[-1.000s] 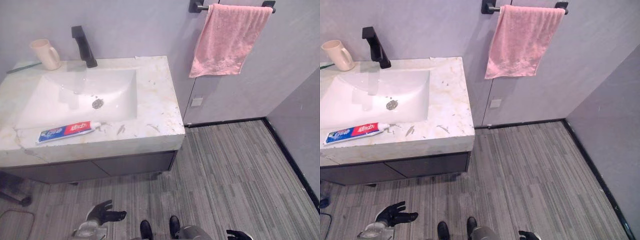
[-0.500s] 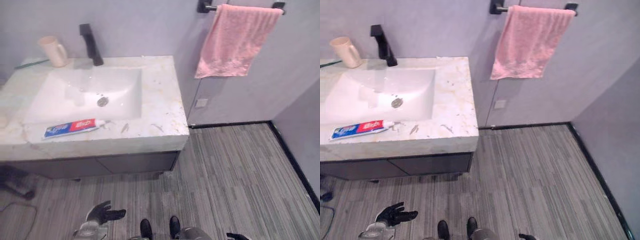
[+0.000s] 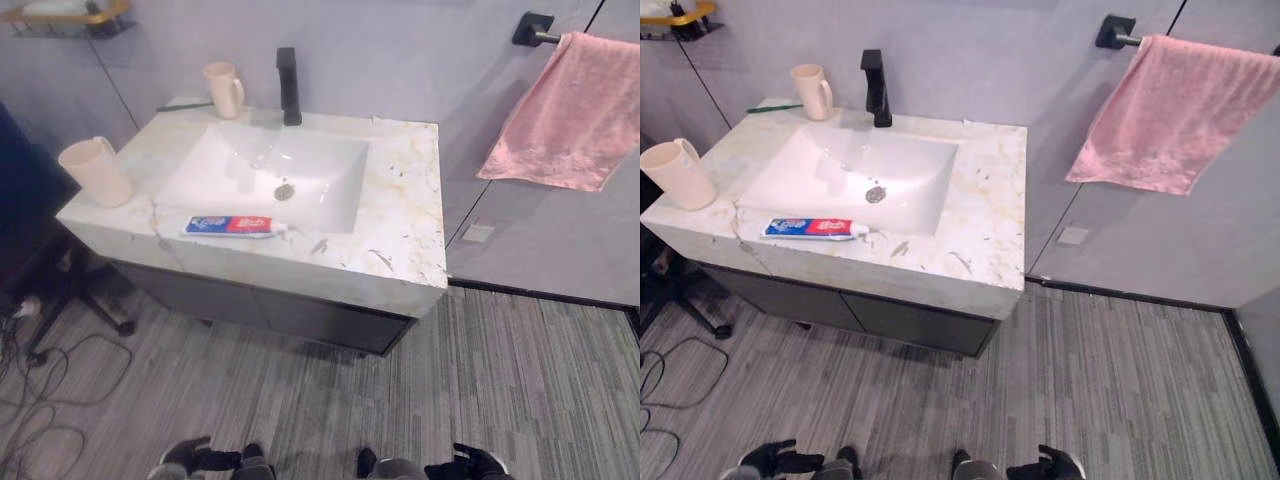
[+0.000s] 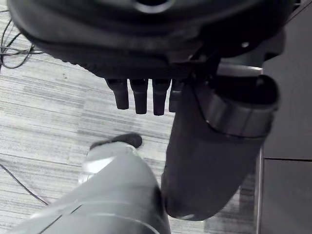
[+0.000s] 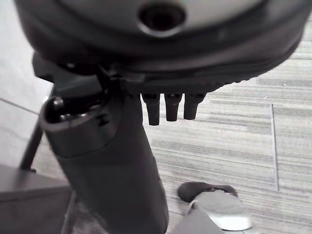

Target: Organize the bathroom.

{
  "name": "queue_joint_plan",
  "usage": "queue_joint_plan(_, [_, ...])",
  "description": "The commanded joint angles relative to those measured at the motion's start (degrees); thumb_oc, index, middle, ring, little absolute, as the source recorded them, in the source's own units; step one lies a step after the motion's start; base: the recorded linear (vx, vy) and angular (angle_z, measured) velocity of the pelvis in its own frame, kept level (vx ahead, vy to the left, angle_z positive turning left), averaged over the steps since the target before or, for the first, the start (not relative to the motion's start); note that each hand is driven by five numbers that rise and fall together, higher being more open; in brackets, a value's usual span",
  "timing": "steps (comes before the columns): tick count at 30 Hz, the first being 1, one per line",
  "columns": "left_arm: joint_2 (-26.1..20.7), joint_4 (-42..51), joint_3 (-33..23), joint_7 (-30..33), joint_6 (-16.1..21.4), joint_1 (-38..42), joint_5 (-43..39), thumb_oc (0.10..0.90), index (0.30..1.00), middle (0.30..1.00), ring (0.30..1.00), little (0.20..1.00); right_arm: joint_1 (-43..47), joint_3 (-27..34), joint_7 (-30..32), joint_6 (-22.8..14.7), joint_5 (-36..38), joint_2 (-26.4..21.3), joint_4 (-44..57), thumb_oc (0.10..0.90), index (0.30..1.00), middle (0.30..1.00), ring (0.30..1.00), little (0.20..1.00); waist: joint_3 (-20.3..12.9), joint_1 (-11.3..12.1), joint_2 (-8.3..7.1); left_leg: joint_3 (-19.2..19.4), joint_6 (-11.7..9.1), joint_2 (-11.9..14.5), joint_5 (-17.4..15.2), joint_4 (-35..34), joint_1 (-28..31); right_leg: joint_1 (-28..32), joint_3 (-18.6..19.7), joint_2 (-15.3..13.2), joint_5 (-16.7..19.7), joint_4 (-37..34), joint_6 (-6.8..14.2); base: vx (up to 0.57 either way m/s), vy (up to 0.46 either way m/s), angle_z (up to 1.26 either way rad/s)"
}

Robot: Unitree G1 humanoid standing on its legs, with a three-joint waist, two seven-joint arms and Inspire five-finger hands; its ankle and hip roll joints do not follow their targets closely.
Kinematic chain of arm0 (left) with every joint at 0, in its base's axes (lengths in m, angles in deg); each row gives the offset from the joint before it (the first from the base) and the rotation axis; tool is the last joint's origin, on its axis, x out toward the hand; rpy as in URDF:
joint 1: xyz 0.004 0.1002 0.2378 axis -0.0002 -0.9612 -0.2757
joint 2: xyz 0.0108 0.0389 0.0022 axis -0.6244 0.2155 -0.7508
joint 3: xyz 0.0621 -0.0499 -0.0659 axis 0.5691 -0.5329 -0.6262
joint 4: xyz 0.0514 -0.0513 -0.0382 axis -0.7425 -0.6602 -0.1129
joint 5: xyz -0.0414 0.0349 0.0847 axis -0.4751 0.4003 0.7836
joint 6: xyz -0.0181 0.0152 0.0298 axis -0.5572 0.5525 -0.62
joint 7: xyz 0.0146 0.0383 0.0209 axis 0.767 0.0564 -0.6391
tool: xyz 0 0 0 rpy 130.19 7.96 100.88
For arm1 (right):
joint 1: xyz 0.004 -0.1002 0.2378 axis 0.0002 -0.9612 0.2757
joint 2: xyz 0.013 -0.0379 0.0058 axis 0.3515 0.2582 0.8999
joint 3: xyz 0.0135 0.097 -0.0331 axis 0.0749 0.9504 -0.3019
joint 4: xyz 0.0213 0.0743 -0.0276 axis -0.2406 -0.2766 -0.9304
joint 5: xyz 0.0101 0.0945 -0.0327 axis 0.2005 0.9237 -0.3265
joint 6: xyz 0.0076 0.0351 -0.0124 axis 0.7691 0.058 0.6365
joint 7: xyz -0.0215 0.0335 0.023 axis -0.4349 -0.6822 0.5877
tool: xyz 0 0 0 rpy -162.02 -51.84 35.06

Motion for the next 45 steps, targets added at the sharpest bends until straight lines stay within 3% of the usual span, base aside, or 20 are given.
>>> queue_joint_plan(1, [-2.54, 1.07, -1.91, 1.23, 1.92, 0.29, 1.36, 0.8, 0.9, 0.9, 0.9, 0.9, -1.41, -1.51, 0.17, 0.06, 0.01, -3.13, -0.17, 0.8, 0.9, 0.9, 0.9, 0.9, -0.19, -2.08, 1.34, 3.9, 1.23, -1.68, 4.31, -1.49, 0.27, -3.6, 3.29, -3.92, -1.28, 8.17, 3.71, 0.22, 0.665, -0.53])
queue_joint_plan(3, [-2.6, 1.14, -1.07, 1.38, 1.67, 1.38, 0.93, 0.8, 0.9, 0.9, 0.9, 0.9, -0.85, -0.35, 1.07, 0.37, 0.08, -4.08, 1.44, 0.8, 0.9, 0.9, 0.9, 0.9, 0.92, -3.84, 2.39, 8.45, 1.76, -3.7, 1.89, 0.22, 0.58, -5.74, 5.29, -7.86, 3.91, 8.06, 5.14, 0.25, 0.747, -0.27])
queue_joint_plan(5, [-2.77, 2.3, -0.89, 1.5, 0.92, 1.12, 1.75, 0.8, 0.9, 0.9, 0.9, 0.9, -1.04, 0.45, 1.33, 0.09, -0.43, -4.93, 3.03, 0.8, 0.9, 0.9, 0.9, 0.9, 1.78, -5.02, 3.3, 11.52, 1.89, -5.63, 0.43, 1.57, 1.21, -8.81, 8.31, -10.14, 14.54, 8.3, 5.24, 0.21, 0.529, 0.04])
queue_joint_plan(7, [-3.47, 2.86, -0.42, 2.42, -0.19, 0.93, 3.08, 0.8, 0.9, 0.9, 0.9, 0.9, -1.03, 1.31, 0.62, -0.09, -1.68, -5.32, 3.86, 0.8, 0.9, 0.9, 0.9, 0.9, 2.13, -5.4, 4.04, 15.36, 2.45, -6.38, -0.8, -1.31, 3.79, -10.34, 7.95, -11.9, 19.11, 6.92, 5.55, 0.24, 0.458, -0.16])
queue_joint_plan(9, [-4.43, 3.34, -0.55, 4.42, -1.31, 0.55, 2.43, 0.8, 0.9, 0.9, 0.9, 0.9, -1.31, 1.89, -0.53, -0.25, -3.82, -5.26, 4.73, 0.8, 0.9, 0.9, 0.9, 0.9, 1.92, -4.66, 3.95, 18.18, 2.97, -6.98, -1.19, -3.26, 4.92, -11.14, 3.88, -11.79, 18.02, 6.57, 5.83, 0.22, 0.339, -0.75])
queue_joint_plan(10, [-4.85, 3.73, -0.74, 5.66, -2.37, 0.66, 2.2, 0.8, 0.9, 0.9, 0.9, 0.9, -1.6, 1.62, -0.35, -0.36, -3.74, -4.98, 5.15, 0.8, 0.9, 0.9, 0.9, 0.9, 1.82, -4.64, 3.76, 18.44, 2.9, -7.46, -1.94, -4.32, 5.92, -10.77, 2.37, -10.19, 15.05, 7.81, 6.6, 0.17, 0.197, -1.0])
queue_joint_plan(11, [-4.85, 3.73, -0.74, 5.66, -2.37, 0.66, 2.2, 0.8, 0.9, 0.9, 0.9, 0.9, -1.6, 1.62, -0.35, -0.36, -3.74, -4.98, 5.15, 0.8, 0.9, 0.9, 0.9, 0.9, 1.82, -4.64, 3.76, 18.44, 2.9, -7.46, -1.94, -4.32, 5.92, -10.77, 2.37, -10.19, 15.05, 7.81, 6.6, 0.17, 0.11, -0.8])
queue_joint_plan(12, [-5.78, 3.44, -0.9, 6.37, -3.36, 1.4, 3.18, 0.8, 0.9, 0.9, 0.9, 0.9, -2.53, 1.48, 0.28, -0.53, -2.77, -4.2, 5.73, 0.8, 0.9, 0.9, 0.9, 0.9, 0.55, -4.85, 2.63, 18.35, 3.08, -8.79, 0.85, -6.98, 5.71, -10.22, 0.09, -3.84, 10.92, 5.78, 6.67, 0.12, 0.033, -0.39])
queue_joint_plan(13, [-5.99, 3.56, -0.43, 6.21, -3.86, 1.88, 3.52, 0.8, 0.9, 0.9, 0.9, 0.9, -3.06, 1.51, 0.84, -0.71, -2.34, -3.75, 5.51, 0.8, 0.9, 0.9, 0.9, 0.9, -0.26, -4.99, 2.16, 17.76, 2.7, -9.88, 1.89, -8.58, 5.84, -9.24, -1.51, -0.61, 9.56, 2.93, 6.47, 0.16, 0.035, -0.24])
queue_joint_plan(16, [-5.9, 4.57, 1.02, 6.28, -4.34, 3.19, 3.4, 0.8, 0.9, 0.9, 0.9, 0.9, -4.63, 1.9, 1.9, -1.67, -1.4, -2.67, 4.25, 0.8, 0.9, 0.9, 0.9, 0.9, -2.41, -5.44, 1.3, 14.66, 2.23, -13.89, 4.23, -12.7, 6.16, -9.52, -4.74, 4.84, 11.07, -3.05, 5.87, 0.14, 0.001, 0.24])
queue_joint_plan(17, [-5.15, 5.8, 0.7, 7.05, -4.32, 3.34, 2.36, 0.8, 0.9, 0.9, 0.9, 0.9, -4.73, 1.94, 1.66, -1.75, -1.45, -2.67, 3.49, 0.8, 0.9, 0.9, 0.9, 0.9, -2.44, -5.29, 1.5, 14.96, 2.64, -14.96, 3.44, -11.95, 6.98, -10.16, -7.11, 4.94, 10.59, -2.11, 5.03, 0.13, -0.026, 0.24])
queue_joint_plan(20, [-3.89, 6.49, -0.07, 7.43, -3.79, 2.9, 0.51, 0.8, 0.9, 0.9, 0.9, 0.9, -5.43, 2.19, 1.86, -1.43, -2.9, -2.59, 2.71, 0.8, 0.9, 0.9, 0.9, 0.9, -2.66, -5.44, 1.5, 12.99, 2.11, -15.95, 2.78, -6.46, 6.55, -8.9, -5.54, 6.07, 9.2, -1.23, 3.45, 0.14, -0.044, 0.17])
queue_joint_plan(23, [-3.38, 8.49, -1.64, 6.31, -4.1, 1.34, 0.49, 0.8, 0.9, 0.9, 0.9, 0.9, -6.4, 2.28, 2.65, -0.18, -1.84, -3.08, 4.18, 0.8, 0.9, 0.9, 0.9, 0.9, -1.93, -4.77, 0.03, 11.55, 0.03, -14.11, 6.76, 10.68, -0.01, -4.14, -5.02, 5.58, 8.97, -3.23, 1.65, 0.1, -0.066, 0.25])
queue_joint_plan(26, [-3.42, 8.57, -5.37, 9.92, -3.34, -0.54, -6.98, 0.8, 0.9, 0.9, 0.9, 0.9, -5.67, 2.39, 1.42, -0.64, -2.03, -3.37, 3.39, 0.8, 0.9, 0.9, 0.9, 0.9, -2.39, -3.22, -0.49, 11.22, 1.78, -11.43, 5.01, 3.94, 1.69, -1.9, -5.7, 5.58, 8.49, -4.16, 1.25, 0.13, -0.001, -0.12])
queue_joint_plan(28, [-3.68, 7.2, -9.89, 17.99, -1.89, -0.6, -14.62, 0.8, 0.9, 0.9, 0.9, 0.9, -4.76, 2.19, 0.47, -2.78, -1.9, -3.1, 0.98, 0.8, 0.9, 0.9, 0.9, 0.9, -3.04, -2.53, -0.95, 9.2, 1.75, -9.25, 6.1, -5.19, 4.6, -0.43, -4.65, 6.37, 8.48, -6.35, 1.45, 0.11, 0.012, -0.12])
queue_joint_plan(30, [-3.65, 3.95, -16.17, 29.16, 4.85, -0.4, -23.14, 0.8, 0.9, 0.9, 0.9, 0.9, -3.85, 1.21, 0.87, -3.89, -0.27, -2.22, -0.44, 0.8, 0.9, 0.9, 0.9, 0.9, -3.11, -1.48, -2.03, 5.97, 1.91, -8.84, 5.19, -4.43, 3.81, -0.35, -3.2, 5.81, 8.05, -6.65, 1.51, 0.08, -0.022, -0.13])
queue_joint_plan(33, [-3.44, 2.2, -20.52, 34.94, 10.41, 0.11, -29.34, 0.8, 0.9, 0.9, 0.9, 0.9, -3.32, 0.25, 1.34, -4.19, 0.84, -1.42, -0.91, 0.8, 0.9, 0.9, 0.9, 0.9, -3.08, -1.41, -1.99, 6.57, 1.66, -8.3, 5.93, -7.76, 5.19, 0.39, -3.41, 5.96, 8.02, -7.3, 1.63, 0.07, -0.019, -0.12])
queue_joint_plan(35, [-3.6, 1.44, -26.02, 40.64, 18.16, 0.78, -36.13, 0.8, 0.9, 0.9, 0.9, 0.9, -3.51, 0.01, 1.35, -5.44, 1.5, -0.25, -2.43, 0.8, 0.9, 0.9, 0.9, 0.9, -3.83, -1.43, -2.16, 6.9, 1.01, -7.96, 6.66, -10.08, 6.63, 2.03, -3.53, 5.68, 8.36, -9.21, 2.17, 0.11, -0.02, 0.4])
queue_joint_plan(40, [-4.22, 1.54, -26.9, 40.76, 20.6, 1.04, -37.48, 0.8, 0.9, 0.9, 0.9, 0.9, -4.6, -0.82, 1.47, -5.91, 0.91, 0.17, -1.63, 0.8, 0.9, 0.9, 0.9, 0.9, -4.86, -1.52, -2.16, 6.77, 0.53, -7.52, 7.14, -11.39, 7.52, 3.06, -3.61, 5.5, 8.17, -9.69, 2.5, 0.07, -0.007, 0.25])
queue_joint_plan(45, [-4.14, -0.26, -26.59, 37.45, 16.61, 0.61, -35.35, 0.8, 0.9, 0.9, 0.9, 0.9, -4.83, -0.51, 1.57, -5.47, -0.85, -0.34, -1.64, 0.8, 0.9, 0.9, 0.9, 0.9, -5.36, -1.53, -2.27, 7.6, 0.64, -7.38, 6.72, -10.84, 7.59, 4.24, -3.41, 5.5, 8.06, -10.37, 2.43, 0.03, -0.009, 0.04])
